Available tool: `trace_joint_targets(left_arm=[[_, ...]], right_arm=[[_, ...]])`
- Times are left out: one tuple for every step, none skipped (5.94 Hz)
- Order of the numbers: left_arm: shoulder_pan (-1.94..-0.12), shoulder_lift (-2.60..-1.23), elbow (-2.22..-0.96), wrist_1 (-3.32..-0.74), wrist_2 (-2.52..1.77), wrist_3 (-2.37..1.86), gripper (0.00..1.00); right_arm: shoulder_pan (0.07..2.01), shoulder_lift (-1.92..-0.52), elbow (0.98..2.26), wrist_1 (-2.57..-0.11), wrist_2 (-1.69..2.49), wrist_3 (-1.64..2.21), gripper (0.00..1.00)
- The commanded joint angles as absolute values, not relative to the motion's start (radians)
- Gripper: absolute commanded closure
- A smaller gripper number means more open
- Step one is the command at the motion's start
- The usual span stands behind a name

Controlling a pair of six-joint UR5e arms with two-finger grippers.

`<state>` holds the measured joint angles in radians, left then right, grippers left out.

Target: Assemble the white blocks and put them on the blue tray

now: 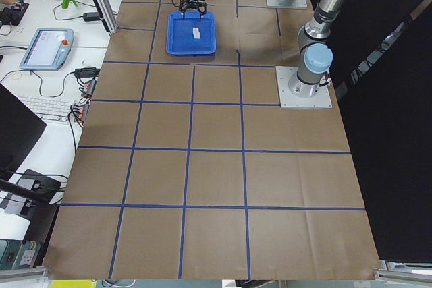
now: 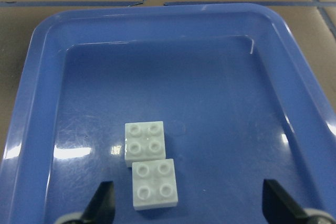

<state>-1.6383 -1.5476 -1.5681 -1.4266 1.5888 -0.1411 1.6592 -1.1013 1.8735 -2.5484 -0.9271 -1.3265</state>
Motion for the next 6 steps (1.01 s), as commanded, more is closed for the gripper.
trace_joint_targets(left_arm=[[-1.638,-1.546,-1.572,-1.427,1.589,-0.141,0.0],[-1.638,-1.545,-1.575,-1.427,1.589,-0.141,0.0],[-1.638,-1.543,-1.577,-1.425,1.589,-0.141,0.0],[-1.638,-1.542,-1.578,-1.425,1.589,-0.141,0.0],[-1.638,-1.542,-1.578,-1.425,1.589,-0.141,0.0],[-1.638,-1.542,-1.58,-1.425,1.589,-0.141,0.0]], right_arm=[[1.652,-1.211,1.785,-2.284,-1.029,-1.266,0.0],[1.649,-1.245,1.723,-2.173,-1.105,-1.203,0.0],[1.632,-1.284,1.657,-2.042,-1.191,-1.131,0.0],[1.612,-1.32,1.611,-1.907,-1.245,-1.027,0.0],[1.606,-1.34,1.585,-1.852,-1.308,-0.897,0.0],[1.595,-1.373,1.579,-1.809,-1.401,-0.762,0.0]])
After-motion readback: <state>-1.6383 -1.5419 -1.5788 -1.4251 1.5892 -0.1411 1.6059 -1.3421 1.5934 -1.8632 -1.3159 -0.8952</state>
